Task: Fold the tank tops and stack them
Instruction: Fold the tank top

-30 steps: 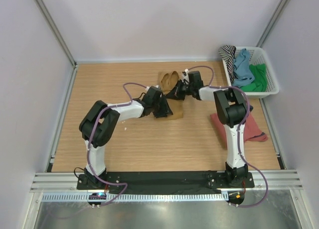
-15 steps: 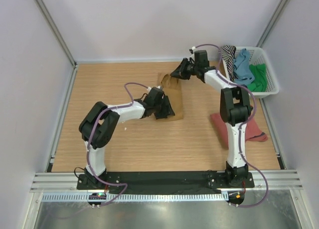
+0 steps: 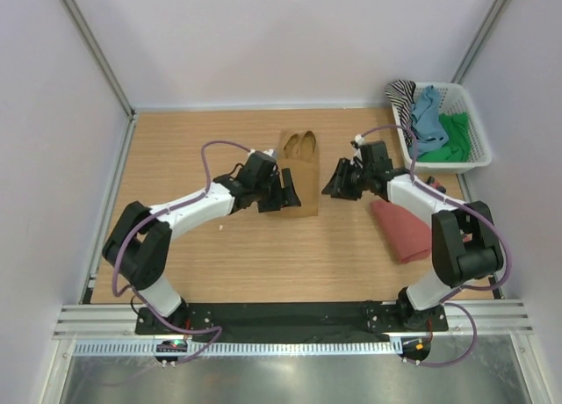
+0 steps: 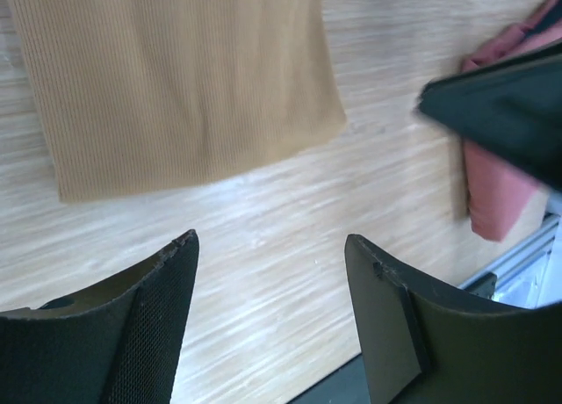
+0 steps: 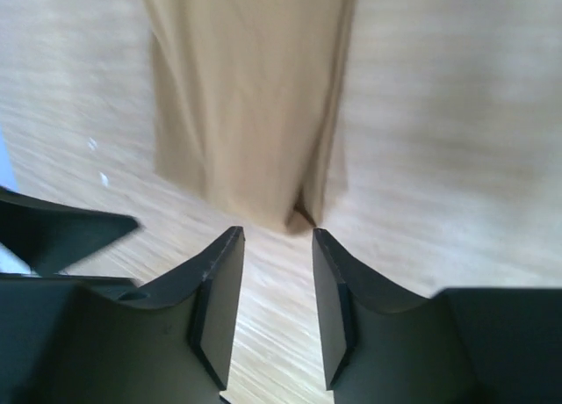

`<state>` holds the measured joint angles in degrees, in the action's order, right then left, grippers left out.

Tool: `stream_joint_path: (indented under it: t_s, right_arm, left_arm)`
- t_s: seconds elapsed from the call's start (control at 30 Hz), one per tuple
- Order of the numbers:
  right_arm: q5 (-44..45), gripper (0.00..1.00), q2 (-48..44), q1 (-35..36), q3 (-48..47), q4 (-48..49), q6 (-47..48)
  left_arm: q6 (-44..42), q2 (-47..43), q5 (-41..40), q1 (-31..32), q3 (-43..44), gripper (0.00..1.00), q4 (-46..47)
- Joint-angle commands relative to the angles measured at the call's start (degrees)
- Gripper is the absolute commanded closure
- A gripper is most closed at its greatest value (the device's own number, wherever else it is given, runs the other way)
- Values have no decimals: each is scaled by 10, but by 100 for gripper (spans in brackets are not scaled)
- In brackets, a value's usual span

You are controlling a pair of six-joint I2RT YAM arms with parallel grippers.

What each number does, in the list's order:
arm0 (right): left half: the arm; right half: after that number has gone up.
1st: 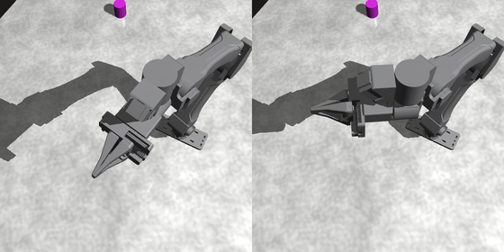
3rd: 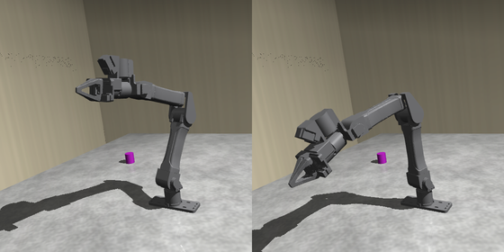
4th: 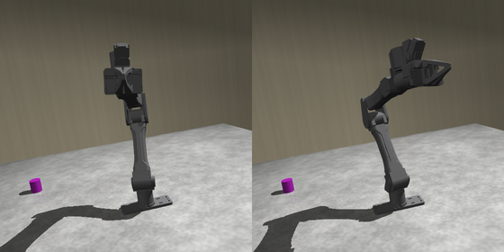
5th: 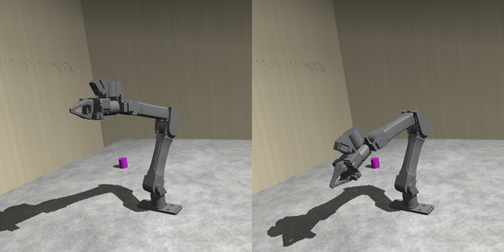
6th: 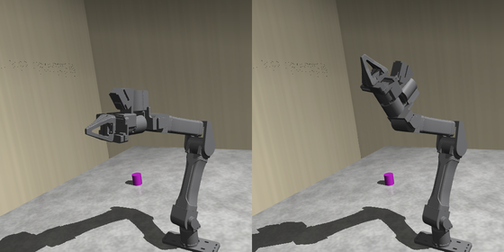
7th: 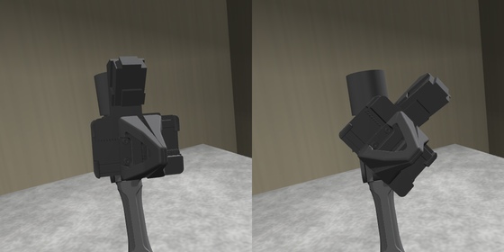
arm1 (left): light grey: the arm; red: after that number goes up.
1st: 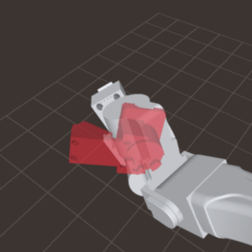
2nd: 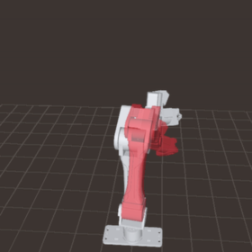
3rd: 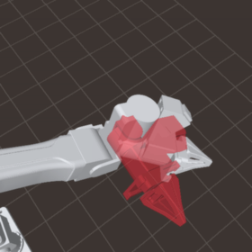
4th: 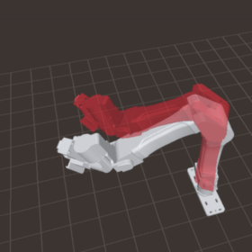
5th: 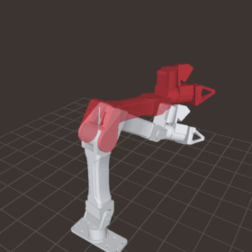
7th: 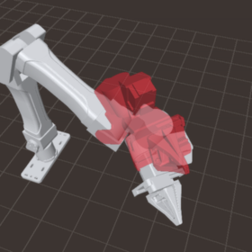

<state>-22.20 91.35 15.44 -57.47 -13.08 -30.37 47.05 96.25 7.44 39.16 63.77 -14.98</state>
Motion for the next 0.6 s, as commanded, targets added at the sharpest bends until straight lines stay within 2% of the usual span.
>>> stream_joint_path:
  t_s: [0.0, 0.1, 0.23, 0.37, 0.57]
  right_arm:
    - [-13, 58, -37, 21, 65, 15, 20]
    - [-60, 59, -46, 34, 92, 47, 11]
    - [-70, 64, -38, 48, 81, 52, 16]
    - [-86, 76, -10, 52, 53, 60, 8]
    - [-76, 85, 51, 54, 31, 77, -2]
  left_arm:
    - [-21, -41, 21, -14, -25, 32, -10]
    - [-28, -49, 35, -38, -43, 34, -10]
    - [-38, -41, 46, -63, -61, 39, -3]
    - [-47, -25, 48, -80, -67, 45, 7]
    - [-49, 10, 62, -89, -60, 50, 30]
